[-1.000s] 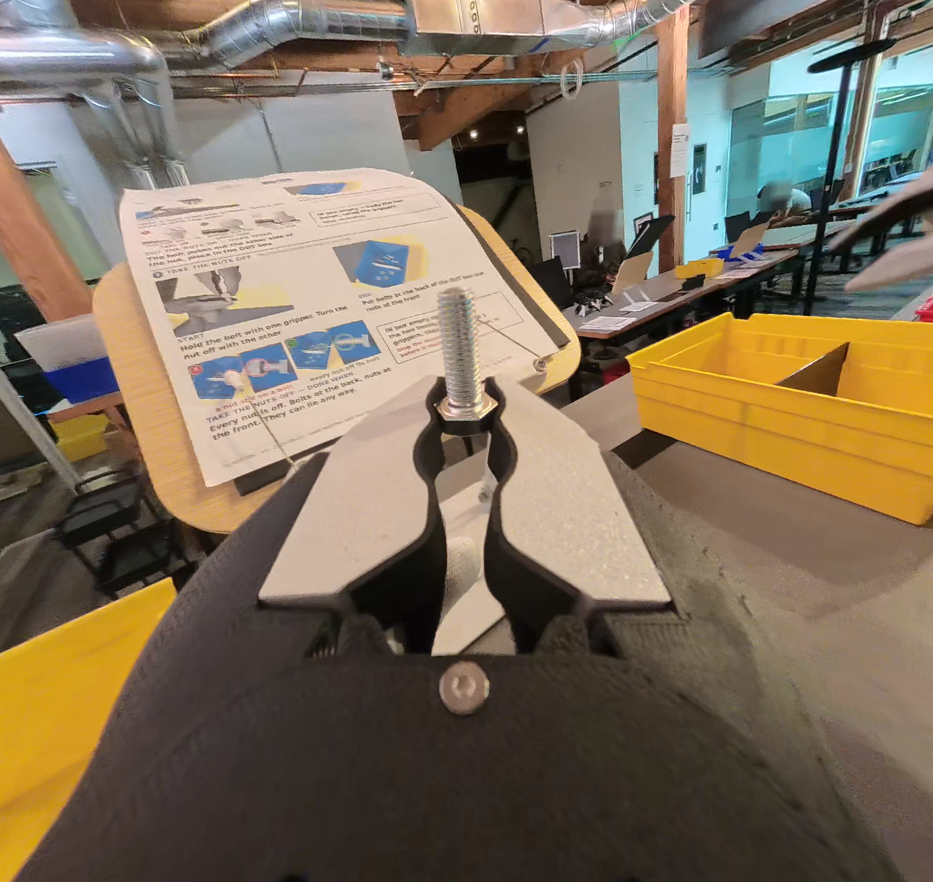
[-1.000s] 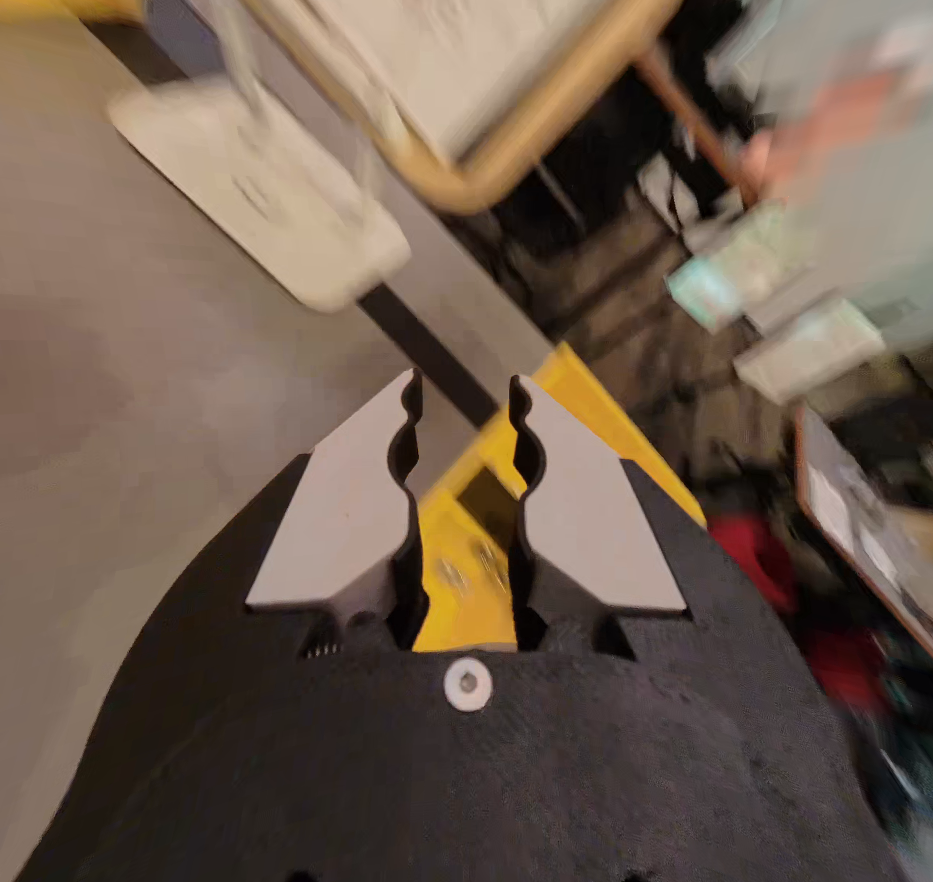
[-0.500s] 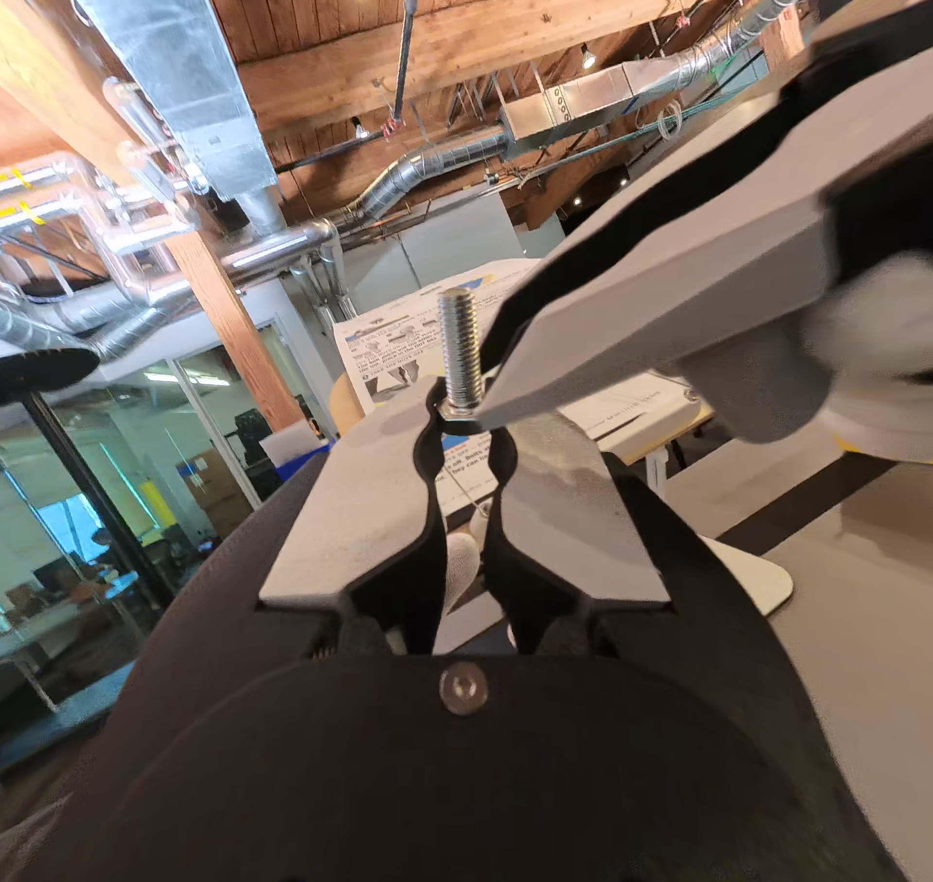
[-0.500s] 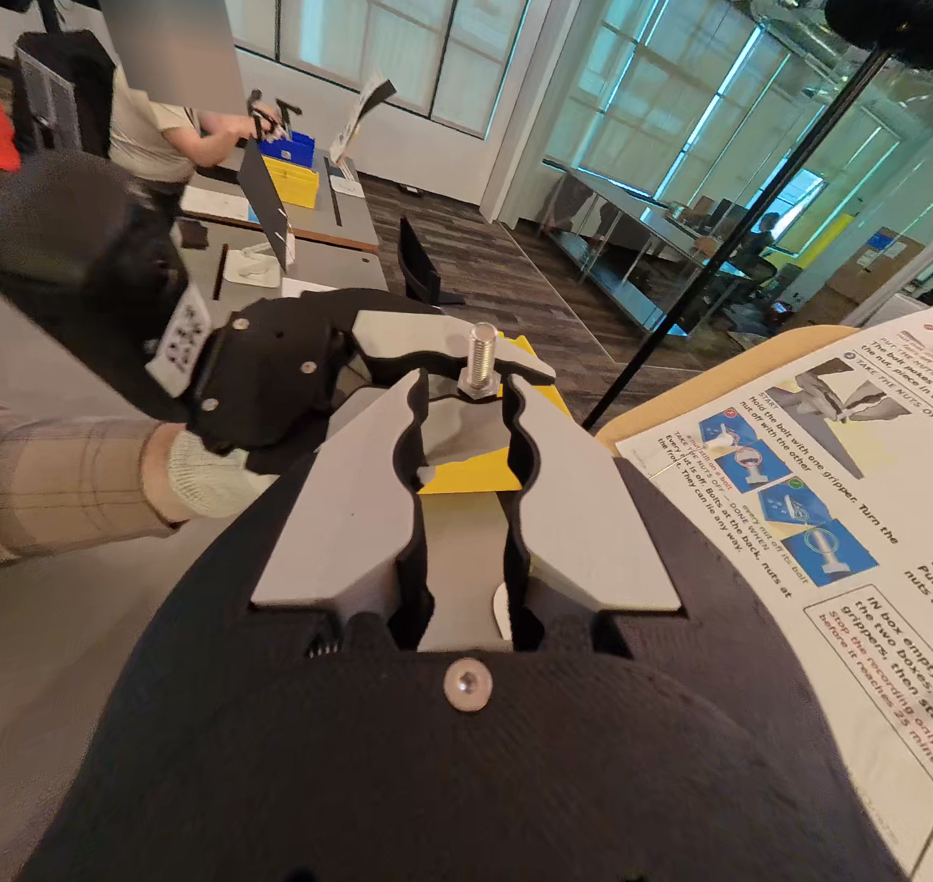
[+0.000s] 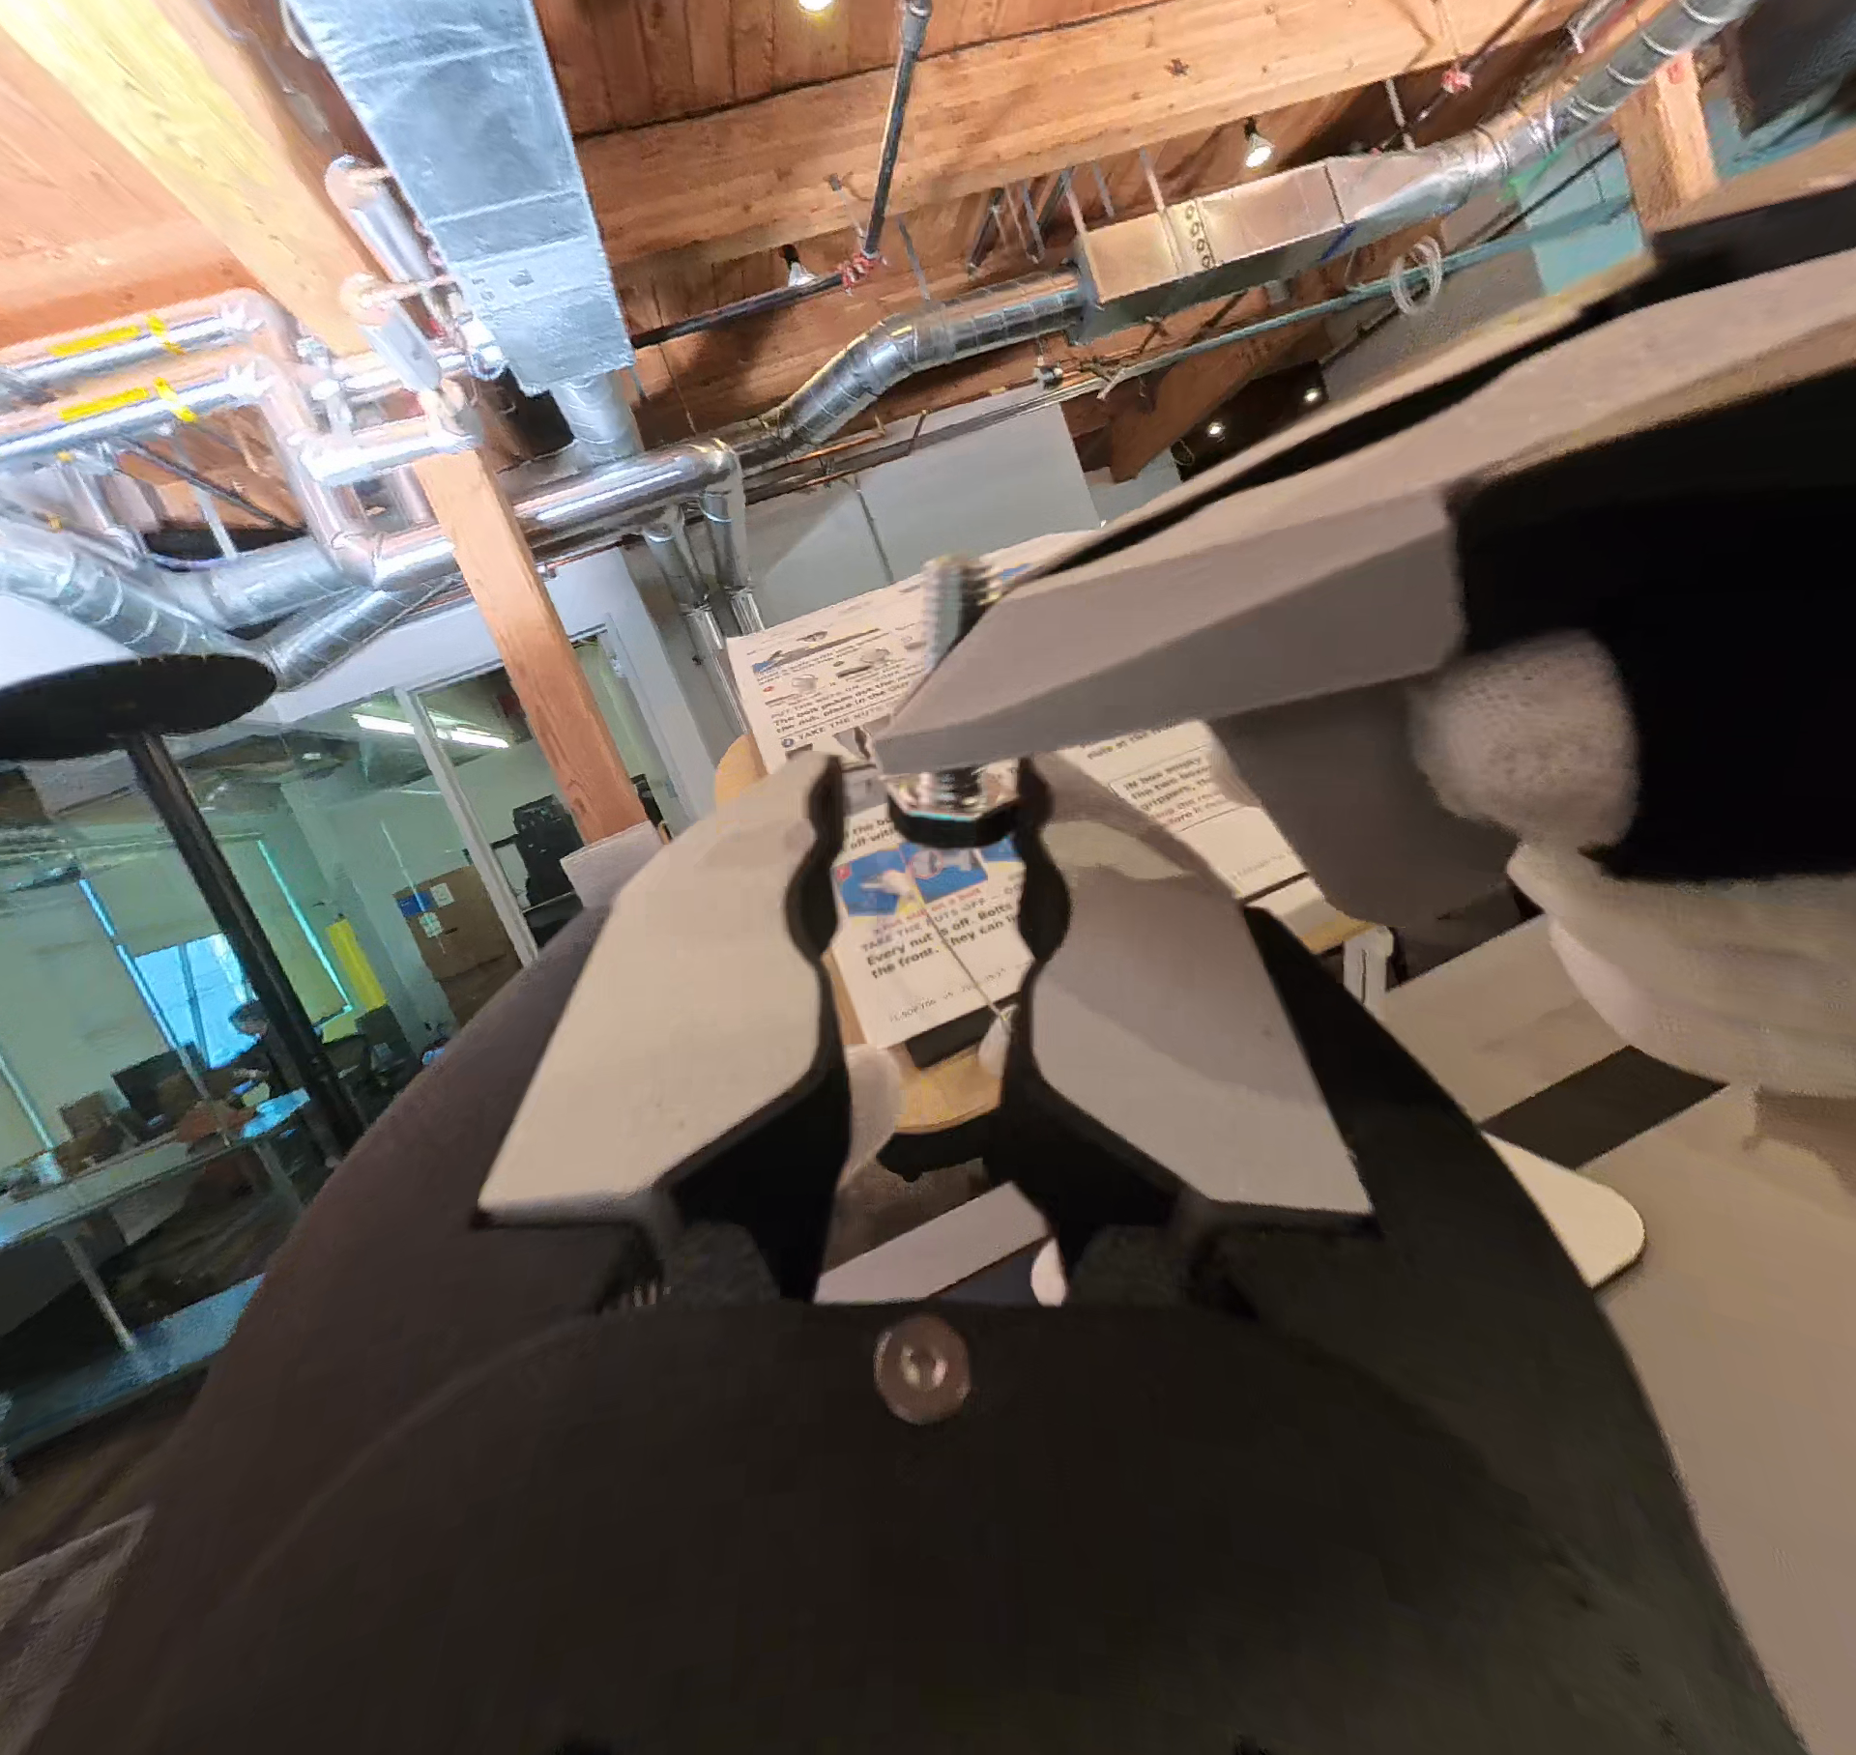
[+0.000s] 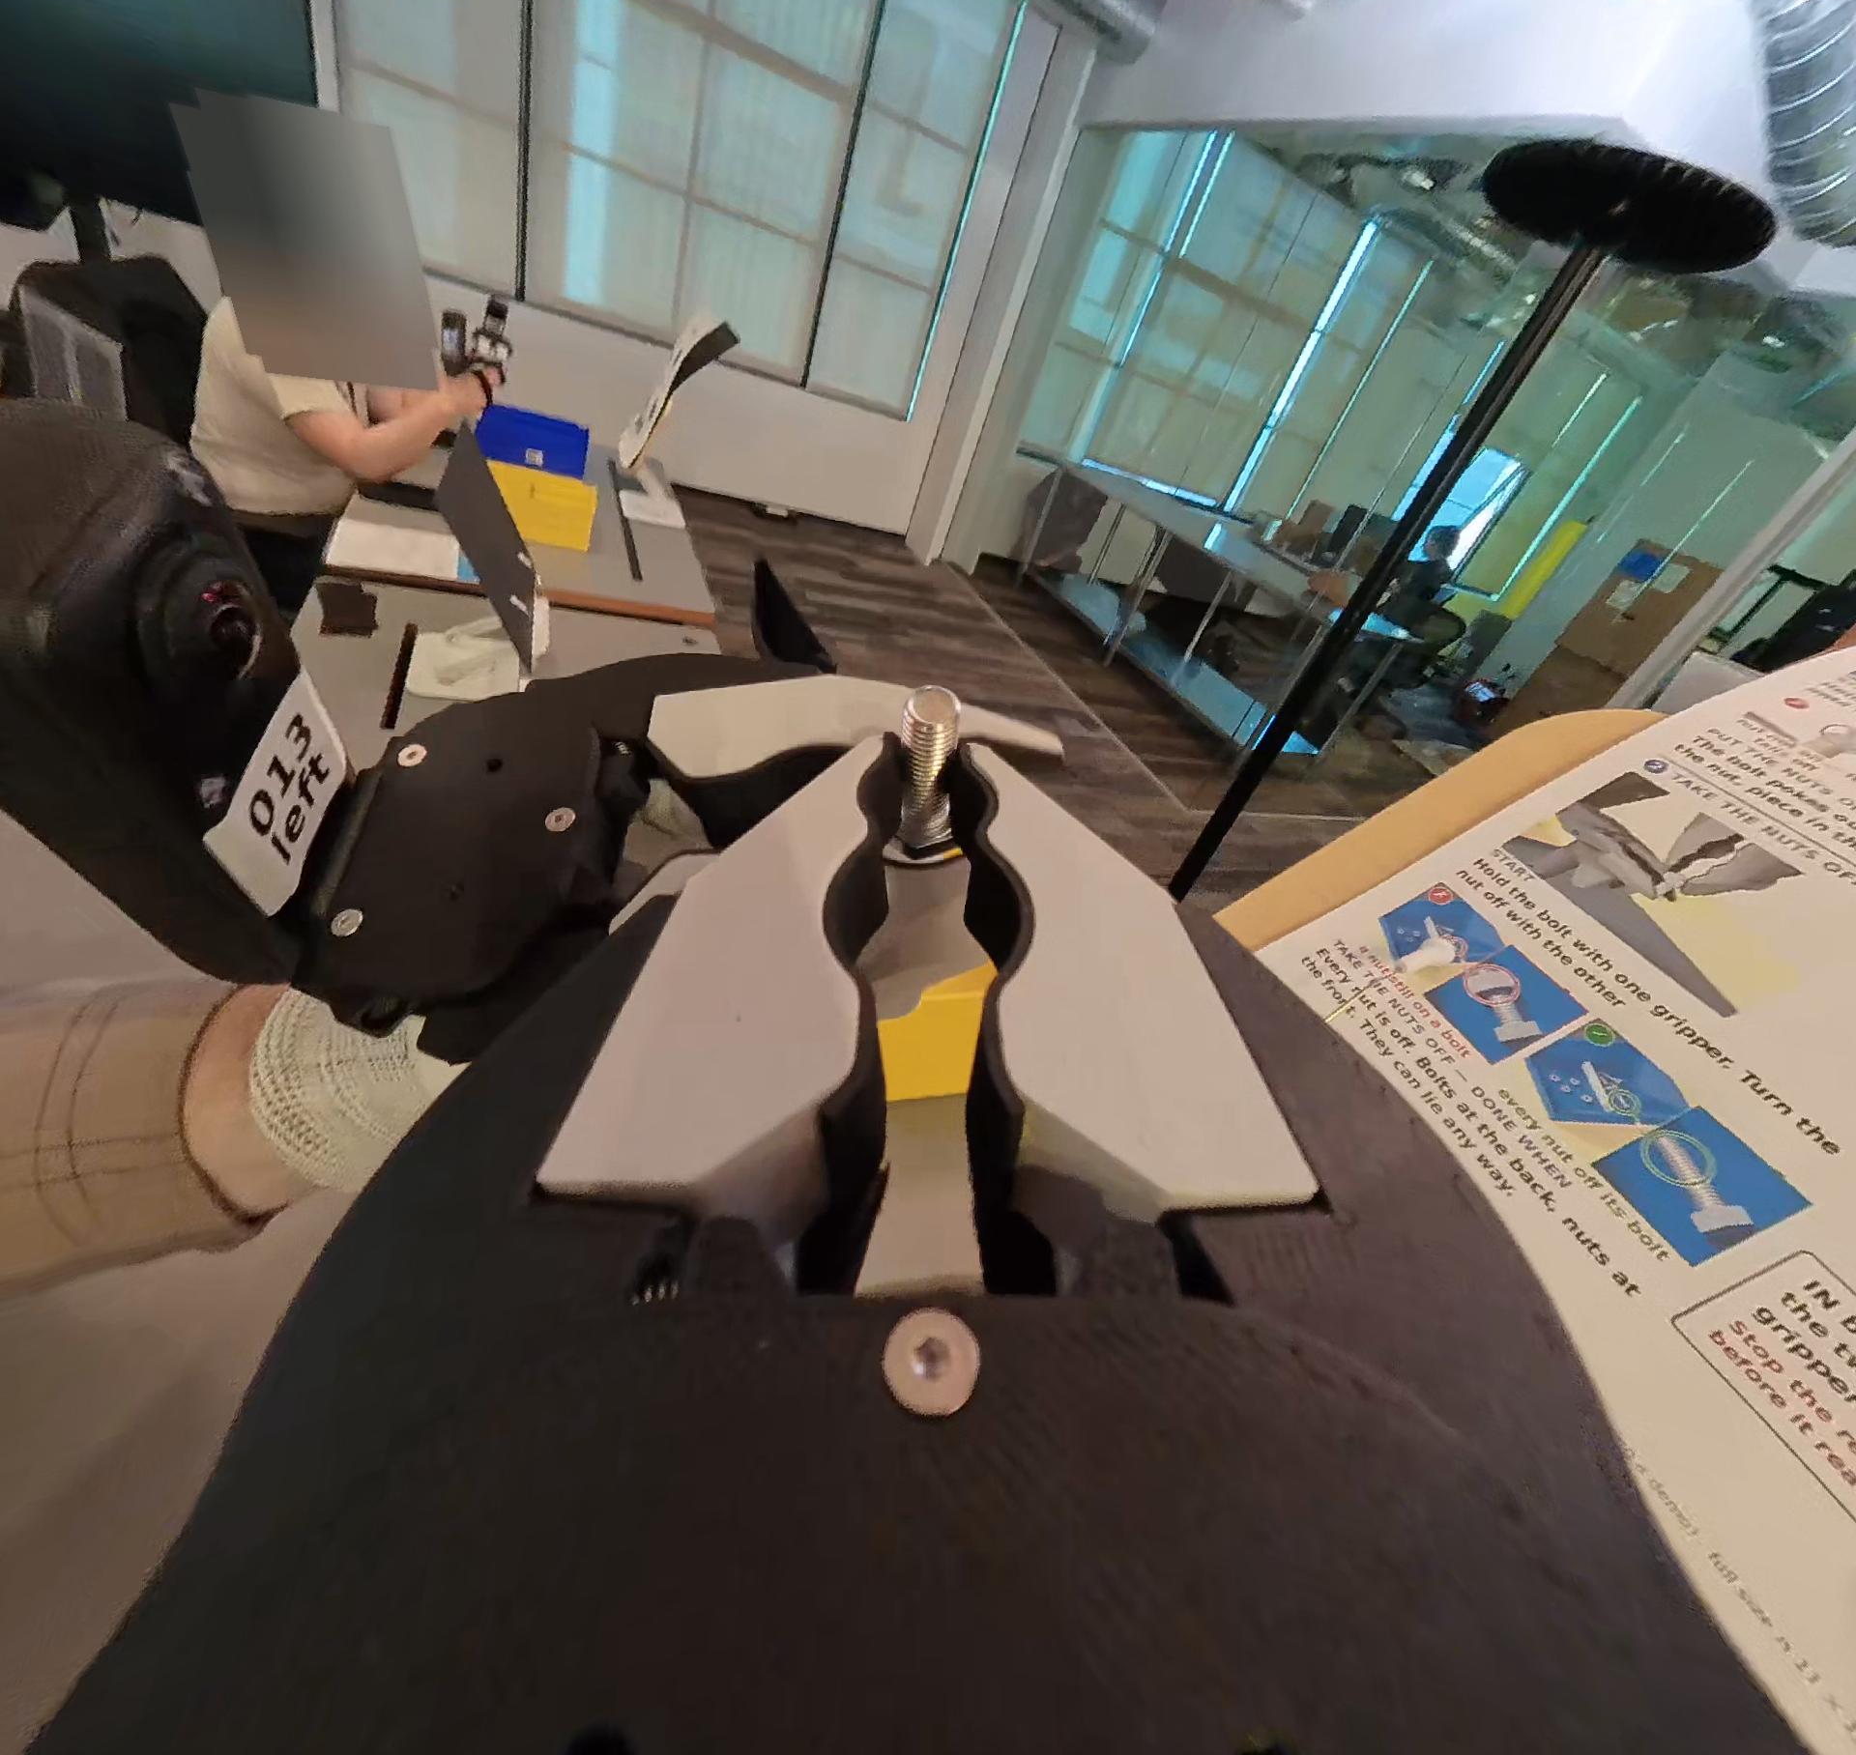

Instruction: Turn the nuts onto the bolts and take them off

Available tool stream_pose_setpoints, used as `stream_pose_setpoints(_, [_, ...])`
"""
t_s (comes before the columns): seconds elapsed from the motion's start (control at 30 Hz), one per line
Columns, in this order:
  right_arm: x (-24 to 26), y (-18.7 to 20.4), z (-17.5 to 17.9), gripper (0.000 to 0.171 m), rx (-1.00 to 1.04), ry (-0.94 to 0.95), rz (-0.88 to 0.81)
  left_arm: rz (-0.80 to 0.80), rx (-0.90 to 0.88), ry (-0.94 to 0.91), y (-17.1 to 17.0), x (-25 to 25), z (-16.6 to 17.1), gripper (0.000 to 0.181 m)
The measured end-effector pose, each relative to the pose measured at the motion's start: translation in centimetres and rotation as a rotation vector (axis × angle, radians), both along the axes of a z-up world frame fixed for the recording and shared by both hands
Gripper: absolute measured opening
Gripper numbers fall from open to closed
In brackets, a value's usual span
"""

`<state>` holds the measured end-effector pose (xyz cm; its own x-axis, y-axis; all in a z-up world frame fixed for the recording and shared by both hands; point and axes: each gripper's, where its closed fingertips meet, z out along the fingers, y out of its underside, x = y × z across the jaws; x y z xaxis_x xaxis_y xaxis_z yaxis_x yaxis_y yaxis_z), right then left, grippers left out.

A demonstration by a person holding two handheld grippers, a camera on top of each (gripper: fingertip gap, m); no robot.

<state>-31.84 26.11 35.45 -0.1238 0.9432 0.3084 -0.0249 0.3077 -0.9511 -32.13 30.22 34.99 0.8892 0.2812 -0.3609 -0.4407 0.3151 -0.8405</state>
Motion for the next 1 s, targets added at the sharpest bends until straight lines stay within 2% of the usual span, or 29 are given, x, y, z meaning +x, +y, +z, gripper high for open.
stream_pose_setpoints(0.03, [0.1, -0.1, 0.2, 0.008, -0.017, 0.010, 0.010, -0.001, 0.004, -0.022, -0.1, -0.3, 0.2, 0.041])
stream_pose_setpoints(0.27, [3.2, 1.7, 2.4, 0.007, -0.057, 0.089, -0.035, 0.080, 0.101, -0.078, -2.1, -3.6, 1.8, 0.062])
stream_pose_setpoints(0.3, [3.8, 2.2, 2.6, 0.007, -0.060, 0.096, -0.051, 0.099, 0.118, -0.093, -2.5, -4.4, 2.0, 0.059])
stream_pose_setpoints(0.37, [5.0, 3.1, 2.9, 0.007, -0.059, 0.115, -0.075, 0.154, 0.193, -0.090, -4.1, -5.7, 2.6, 0.015])
stream_pose_setpoints(0.4, [5.5, 3.5, 3.0, 0.007, -0.059, 0.122, -0.086, 0.190, 0.204, -0.097, -4.7, -6.5, 2.7, 0.000])
stream_pose_setpoints(0.6, [7.5, 5.1, 3.5, 0.008, -0.058, 0.152, -0.120, 0.232, 0.262, -0.152, -7.0, -9.4, 3.5, 0.000])
stream_pose_setpoints(0.7, [8.3, 5.7, 3.8, 0.007, -0.062, 0.166, -0.127, 0.247, 0.320, -0.210, -8.7, -10.8, 4.5, 0.028])
stream_pose_setpoints(0.73, [8.5, 5.9, 3.9, 0.007, -0.067, 0.171, -0.129, 0.260, 0.339, -0.224, -9.3, -11.4, 4.7, 0.032])
stream_pose_setpoints(0.77, [8.6, 6.1, 3.9, 0.007, -0.067, 0.173, -0.135, 0.275, 0.357, -0.238, -10.0, -11.9, 4.9, 0.030])
stream_pose_setpoints(0.83, [8.9, 6.4, 3.9, 0.007, -0.070, 0.176, -0.138, 0.301, 0.361, -0.230, -10.8, -12.8, 4.9, 0.000])
stream_pose_setpoints(0.9, [9.1, 6.7, 3.9, 0.007, -0.075, 0.179, -0.142, 0.308, 0.342, -0.229, -11.1, -13.5, 4.7, 0.000])
stream_pose_setpoints(1.0, [9.2, 6.8, 3.9, 0.007, -0.070, 0.177, -0.146, 0.226, 0.384, -0.347, -11.7, -14.6, 4.6, 0.002])
